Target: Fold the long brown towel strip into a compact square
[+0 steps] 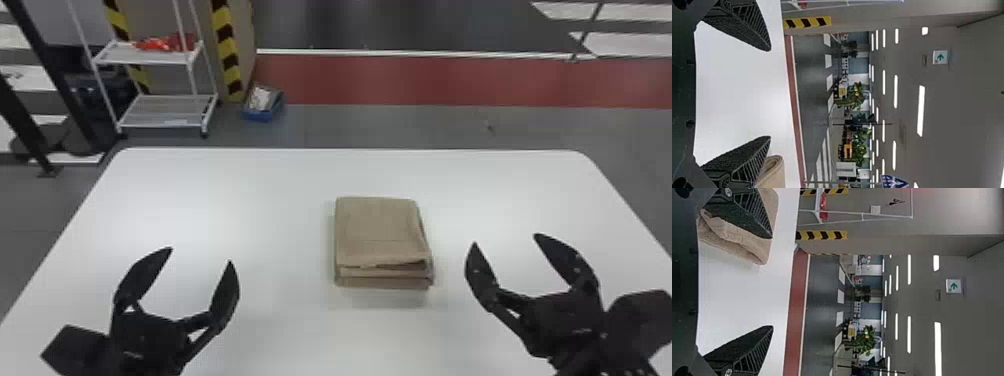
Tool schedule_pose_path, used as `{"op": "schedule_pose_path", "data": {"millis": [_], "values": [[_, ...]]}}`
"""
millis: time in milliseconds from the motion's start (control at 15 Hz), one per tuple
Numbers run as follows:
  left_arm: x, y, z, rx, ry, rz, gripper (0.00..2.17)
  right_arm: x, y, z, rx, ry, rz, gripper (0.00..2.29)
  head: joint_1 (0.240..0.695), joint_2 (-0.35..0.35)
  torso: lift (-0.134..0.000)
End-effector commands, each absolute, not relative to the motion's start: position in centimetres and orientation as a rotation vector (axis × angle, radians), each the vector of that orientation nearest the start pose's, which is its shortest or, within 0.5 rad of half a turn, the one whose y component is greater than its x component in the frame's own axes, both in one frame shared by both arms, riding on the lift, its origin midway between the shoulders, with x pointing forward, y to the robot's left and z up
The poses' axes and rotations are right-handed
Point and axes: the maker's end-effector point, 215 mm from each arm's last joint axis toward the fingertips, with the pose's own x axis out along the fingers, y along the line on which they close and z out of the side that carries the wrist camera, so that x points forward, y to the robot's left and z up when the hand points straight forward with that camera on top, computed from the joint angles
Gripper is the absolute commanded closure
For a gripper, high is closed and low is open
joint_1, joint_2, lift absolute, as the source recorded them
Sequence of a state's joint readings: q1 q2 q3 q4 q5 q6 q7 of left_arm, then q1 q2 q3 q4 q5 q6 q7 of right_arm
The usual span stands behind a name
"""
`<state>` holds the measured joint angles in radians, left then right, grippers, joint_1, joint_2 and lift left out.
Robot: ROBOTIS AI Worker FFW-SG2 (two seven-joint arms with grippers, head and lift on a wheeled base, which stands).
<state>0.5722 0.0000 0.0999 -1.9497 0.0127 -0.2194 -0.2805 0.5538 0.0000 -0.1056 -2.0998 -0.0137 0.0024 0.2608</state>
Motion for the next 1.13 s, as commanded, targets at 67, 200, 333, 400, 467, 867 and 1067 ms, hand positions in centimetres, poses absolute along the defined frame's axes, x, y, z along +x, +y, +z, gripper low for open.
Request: {"op": "schedule_pose_path", "data": {"millis": [67, 200, 333, 400, 467, 867, 1067], "values": [[41.0, 22.4, -35.5, 0.041, -0.027, -0.190, 0.09, 42.8, -22.5, -33.6, -0.031, 0.035, 0.176, 0.07, 0.695, -0.006, -0.124], [41.0, 22.5, -35.3, 0.042, -0.033, -0.188, 0.09, 42.8, -22.4, -33.6, -0.030, 0.035, 0.177, 0.07, 0.695, -0.002, -0.124], [41.0, 22.5, -35.2, 0.040, -0.033, -0.190, 0.09, 42.8, -22.3, -33.8, -0.031, 0.038, 0.178, 0.07, 0.695, 0.000, -0.124], [40.9, 22.5, -35.3, 0.036, -0.032, -0.189, 0.09, 42.8, -22.4, -33.8, -0.031, 0.034, 0.177, 0.07, 0.695, 0.002, -0.124], [40.9, 22.5, -35.3, 0.029, -0.032, -0.189, 0.09, 42.8, -22.3, -33.9, -0.031, 0.034, 0.178, 0.07, 0.695, 0.002, -0.124], [41.1, 22.3, -35.3, 0.022, -0.035, -0.190, 0.09, 42.6, -21.4, -34.2, -0.034, 0.035, 0.193, 0.07, 0.695, 0.009, -0.124], [41.0, 22.9, -35.3, 0.015, -0.033, -0.180, 0.09, 42.6, -21.1, -34.3, -0.036, 0.035, 0.198, 0.07, 0.695, 0.016, -0.124]]}}
